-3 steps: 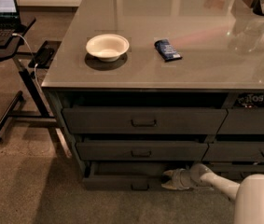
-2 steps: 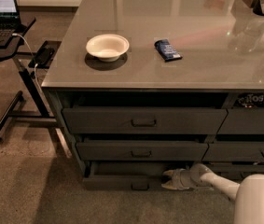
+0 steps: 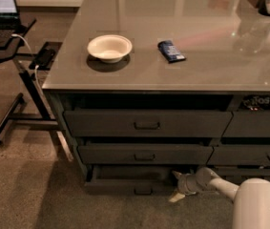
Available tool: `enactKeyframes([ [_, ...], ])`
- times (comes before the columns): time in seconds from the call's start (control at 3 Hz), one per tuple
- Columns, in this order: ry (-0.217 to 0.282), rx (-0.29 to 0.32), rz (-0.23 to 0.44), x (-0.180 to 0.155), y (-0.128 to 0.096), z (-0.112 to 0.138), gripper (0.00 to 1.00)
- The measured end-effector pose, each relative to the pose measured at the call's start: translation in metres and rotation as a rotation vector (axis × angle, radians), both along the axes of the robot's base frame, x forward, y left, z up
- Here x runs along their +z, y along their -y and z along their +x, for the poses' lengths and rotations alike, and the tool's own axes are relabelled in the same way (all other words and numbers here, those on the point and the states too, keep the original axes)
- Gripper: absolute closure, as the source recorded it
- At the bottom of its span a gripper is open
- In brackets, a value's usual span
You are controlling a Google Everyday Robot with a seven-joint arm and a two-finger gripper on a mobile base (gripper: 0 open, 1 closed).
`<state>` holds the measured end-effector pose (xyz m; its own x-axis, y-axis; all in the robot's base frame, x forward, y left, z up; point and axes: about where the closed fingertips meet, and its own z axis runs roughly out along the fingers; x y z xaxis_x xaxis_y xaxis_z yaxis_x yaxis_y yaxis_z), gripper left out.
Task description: Open bottom drawer
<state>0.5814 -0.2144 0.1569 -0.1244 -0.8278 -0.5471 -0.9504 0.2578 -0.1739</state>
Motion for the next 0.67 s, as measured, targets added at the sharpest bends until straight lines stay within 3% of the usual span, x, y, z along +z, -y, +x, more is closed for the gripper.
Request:
enactKeyframes([
  [0.33,-0.054,-0.005,-0.026,-0.0177,0.0128,-0.0052,0.35],
  [0.67,-0.054,-0.005,-0.026,-0.0114,0.013,-0.0048,0.58],
])
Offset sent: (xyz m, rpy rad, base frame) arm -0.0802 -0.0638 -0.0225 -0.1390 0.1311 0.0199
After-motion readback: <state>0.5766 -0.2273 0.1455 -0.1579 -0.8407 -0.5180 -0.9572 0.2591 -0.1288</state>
